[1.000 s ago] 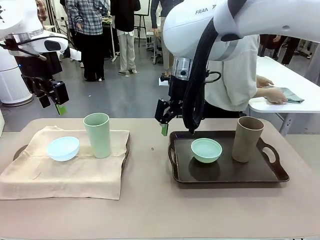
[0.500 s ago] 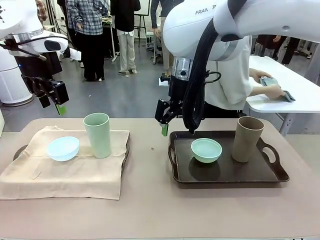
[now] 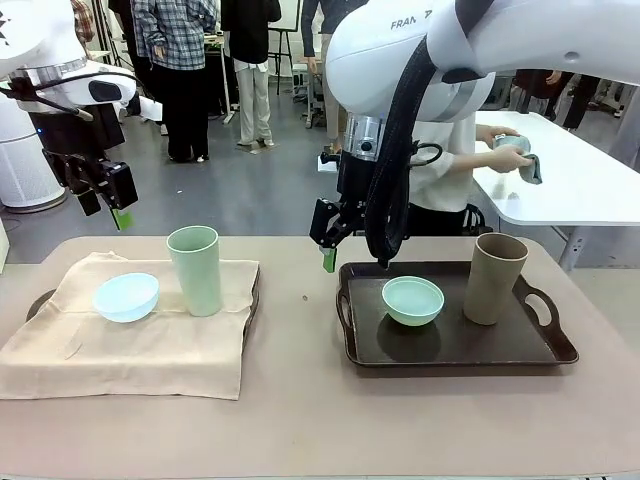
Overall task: Set up a tray with a mat and arrange the tableware.
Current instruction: Pick up the Picnic Bowl and Reusable plastic cup from the Handle tray in front of the human's position and hold them in the air.
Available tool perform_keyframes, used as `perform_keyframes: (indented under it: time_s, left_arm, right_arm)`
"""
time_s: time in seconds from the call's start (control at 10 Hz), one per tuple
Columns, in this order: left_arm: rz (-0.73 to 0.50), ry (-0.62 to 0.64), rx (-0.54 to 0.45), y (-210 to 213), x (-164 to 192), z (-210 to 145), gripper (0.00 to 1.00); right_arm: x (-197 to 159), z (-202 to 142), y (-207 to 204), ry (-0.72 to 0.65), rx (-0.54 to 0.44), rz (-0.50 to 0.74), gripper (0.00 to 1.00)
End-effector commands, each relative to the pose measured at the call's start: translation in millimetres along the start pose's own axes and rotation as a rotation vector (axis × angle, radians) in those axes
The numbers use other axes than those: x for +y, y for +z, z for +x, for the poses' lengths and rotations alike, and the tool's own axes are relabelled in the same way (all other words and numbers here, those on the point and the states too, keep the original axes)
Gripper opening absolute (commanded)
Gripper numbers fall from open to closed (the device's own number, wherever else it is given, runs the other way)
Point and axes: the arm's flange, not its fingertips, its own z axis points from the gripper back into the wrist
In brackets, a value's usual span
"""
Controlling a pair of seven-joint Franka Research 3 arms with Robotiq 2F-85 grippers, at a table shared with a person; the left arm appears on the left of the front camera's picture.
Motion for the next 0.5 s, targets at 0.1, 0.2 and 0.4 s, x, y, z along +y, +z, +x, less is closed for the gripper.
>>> perform_keyframes:
  time_s: [0.1, 0.2, 0.4]
  left_arm:
    - [-0.078, 0.018, -0.019, 18, 5, -9, 0.75]
    - [-0.148, 0.126, 0.022, 24, 16, -20, 0.75]
    - [-0.221, 0.191, 0.04, 28, 27, -44, 0.75]
  right_arm:
    - [-13, -22, 8, -0.045, 0.006, -0.034, 1.0]
    - [-39, -46, 10, -0.125, -0.002, -0.029, 1.0]
    - [-90, -91, -2, -0.246, -0.006, 0.06, 1.0]
